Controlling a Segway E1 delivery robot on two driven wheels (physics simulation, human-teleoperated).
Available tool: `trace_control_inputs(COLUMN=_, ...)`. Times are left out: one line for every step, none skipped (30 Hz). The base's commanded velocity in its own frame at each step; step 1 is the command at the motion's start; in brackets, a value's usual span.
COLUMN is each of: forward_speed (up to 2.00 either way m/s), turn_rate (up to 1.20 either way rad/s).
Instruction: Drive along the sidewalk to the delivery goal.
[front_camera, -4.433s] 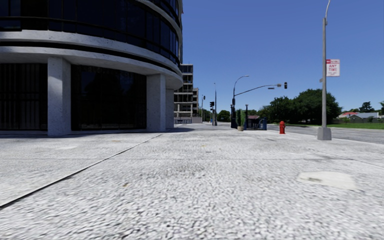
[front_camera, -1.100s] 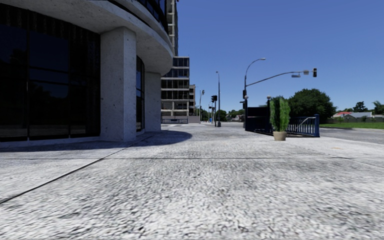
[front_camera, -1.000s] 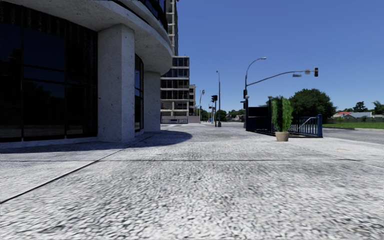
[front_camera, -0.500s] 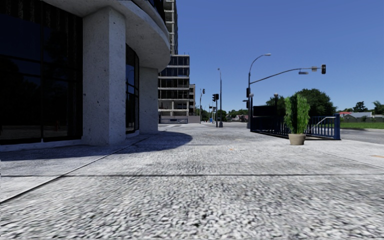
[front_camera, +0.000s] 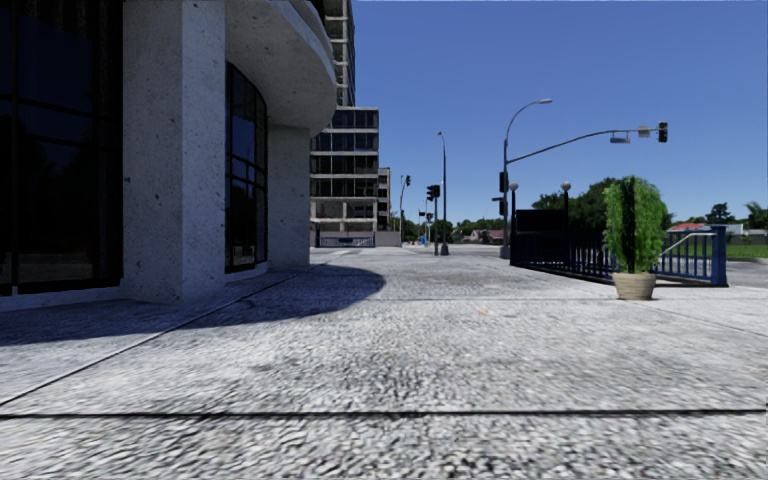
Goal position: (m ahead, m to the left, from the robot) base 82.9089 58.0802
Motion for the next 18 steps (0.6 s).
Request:
trace_control_inputs(forward_speed=2.0, turn_rate=0.0)
trace_control_inputs(forward_speed=2.0, turn_rate=0.0)
trace_control_inputs(forward_speed=2.0, turn_rate=0.0)
trace_control_inputs(forward_speed=2.0, turn_rate=0.0)
trace_control_inputs(forward_speed=2.0, turn_rate=0.0)
trace_control_inputs(forward_speed=2.0, turn_rate=0.0)
trace_control_inputs(forward_speed=2.0, turn_rate=0.0)
trace_control_inputs(forward_speed=2.0, turn_rate=0.0)
trace_control_inputs(forward_speed=2.0, turn_rate=0.0)
trace_control_inputs(forward_speed=2.0, turn_rate=0.0)
trace_control_inputs(forward_speed=2.0, turn_rate=0.0)
trace_control_inputs(forward_speed=2.0, turn_rate=0.0)
trace_control_inputs(forward_speed=2.0, turn_rate=0.0)
trace_control_inputs(forward_speed=2.0, turn_rate=0.0)
trace_control_inputs(forward_speed=2.0, turn_rate=0.0)
trace_control_inputs(forward_speed=2.0, turn_rate=0.0)
trace_control_inputs(forward_speed=2.0, turn_rate=0.0)
trace_control_inputs(forward_speed=2.0, turn_rate=0.0)
